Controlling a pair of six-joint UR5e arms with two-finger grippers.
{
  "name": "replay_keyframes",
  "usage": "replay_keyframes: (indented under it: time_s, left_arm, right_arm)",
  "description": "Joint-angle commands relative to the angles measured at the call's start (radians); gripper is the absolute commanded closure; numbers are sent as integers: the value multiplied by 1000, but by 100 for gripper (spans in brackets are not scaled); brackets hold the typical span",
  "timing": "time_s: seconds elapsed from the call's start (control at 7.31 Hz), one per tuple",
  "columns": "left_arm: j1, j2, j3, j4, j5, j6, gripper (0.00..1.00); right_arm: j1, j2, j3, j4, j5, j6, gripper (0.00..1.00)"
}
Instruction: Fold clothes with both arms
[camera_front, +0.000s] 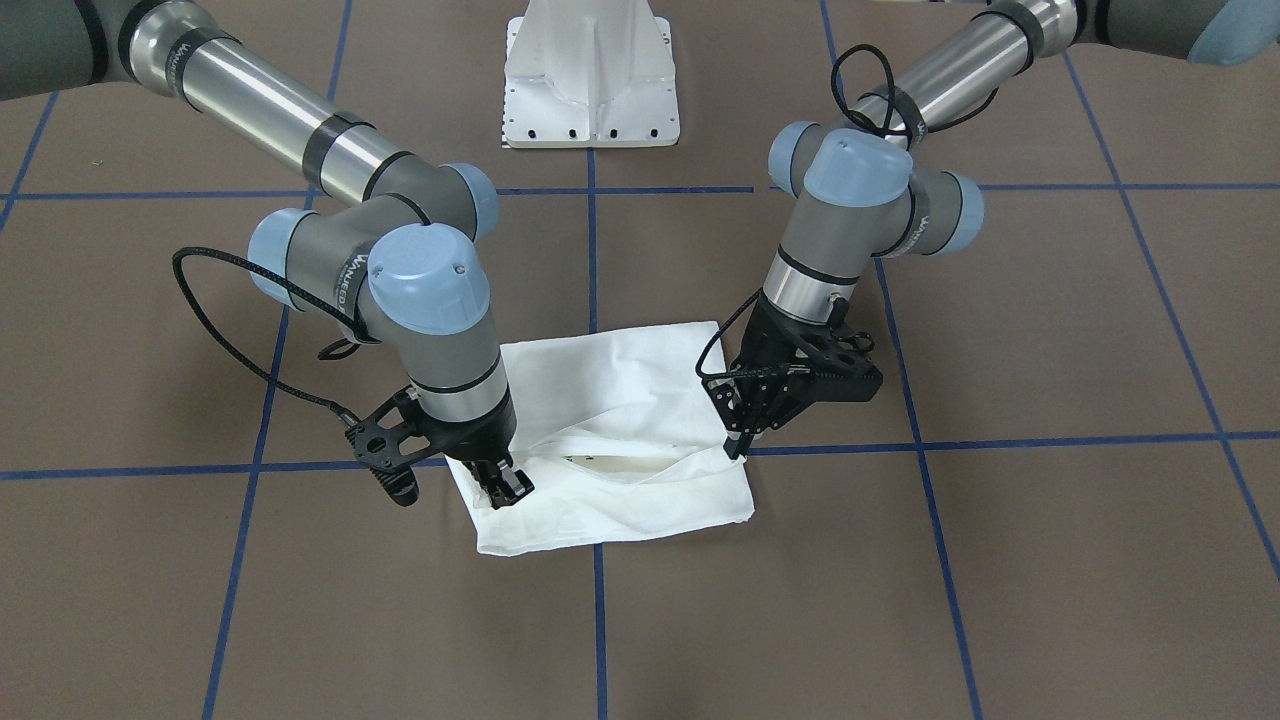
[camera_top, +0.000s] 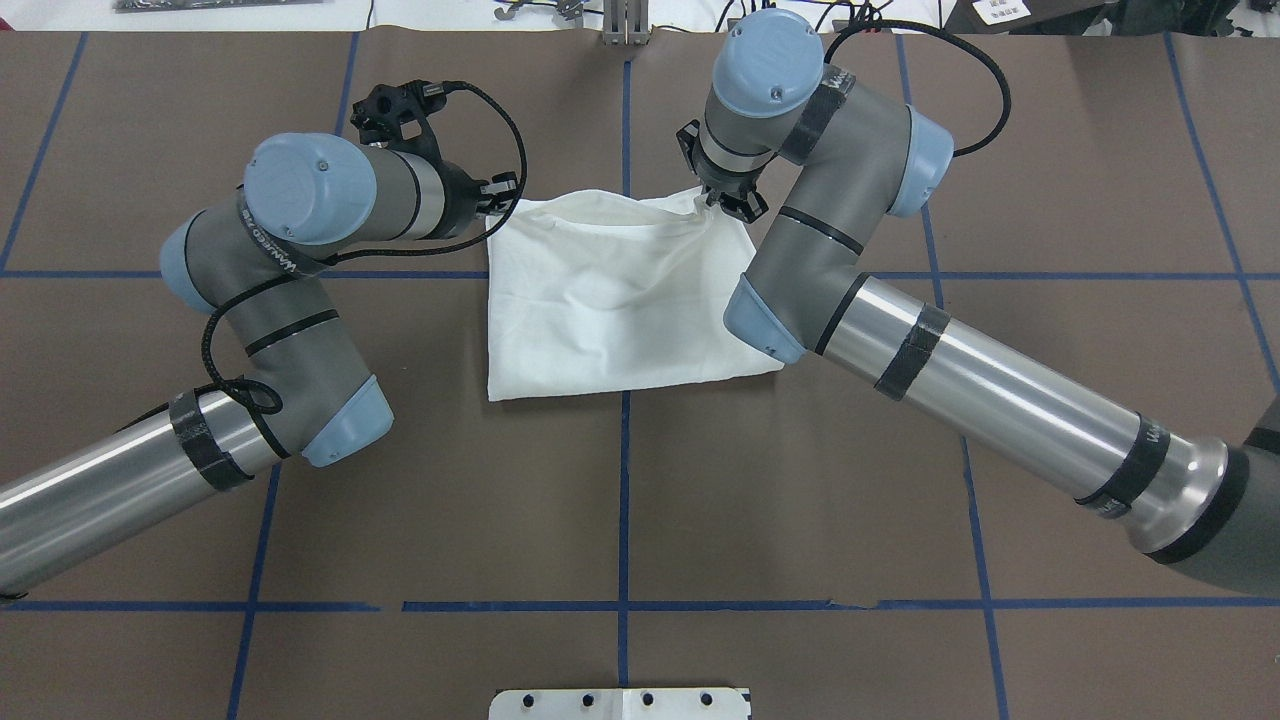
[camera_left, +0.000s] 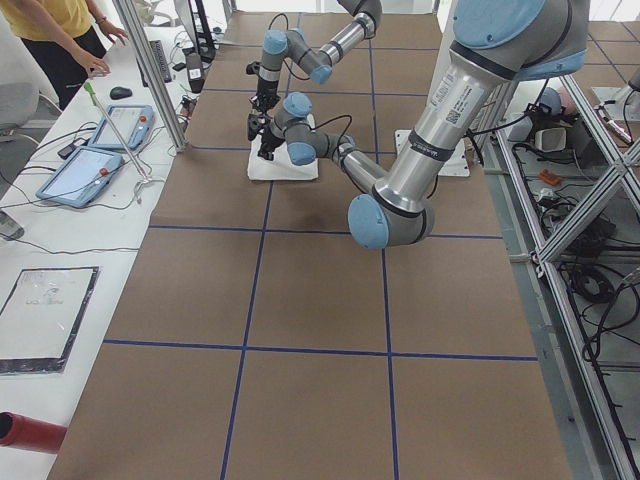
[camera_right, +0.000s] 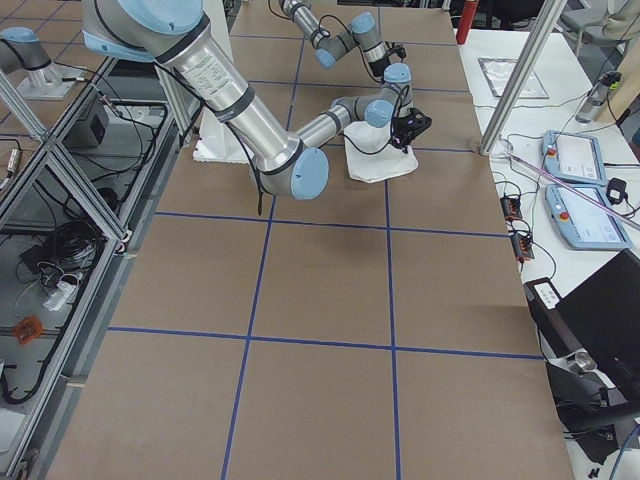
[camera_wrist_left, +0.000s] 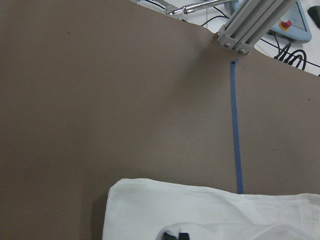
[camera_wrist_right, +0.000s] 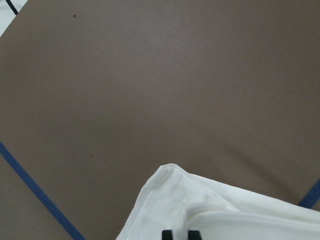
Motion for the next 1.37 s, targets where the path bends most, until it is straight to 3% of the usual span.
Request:
replay_keyframes:
  time_s: [0.0,0.14,0.55,0.96,1.23]
  left_arm:
    - [-28,-1,71,-66,0,75,17]
    - [-56,1,78,-69,-3,103,0]
    - [-119,13,79,-72,-50,317,0]
    - [-296,137,-11,-57,-355,644,0]
    - [-387,243,-94,-52,-470,729,0]
  right_arm:
    - [20,39,-86,53,3,-78,0]
    - [78,31,-109,53,64,-183,0]
    - [202,-117,-73,56,144,-479,0]
    - [432,-367,-24,149,325,-956,0]
    - [576,-465,-6,151,409,-1233,0]
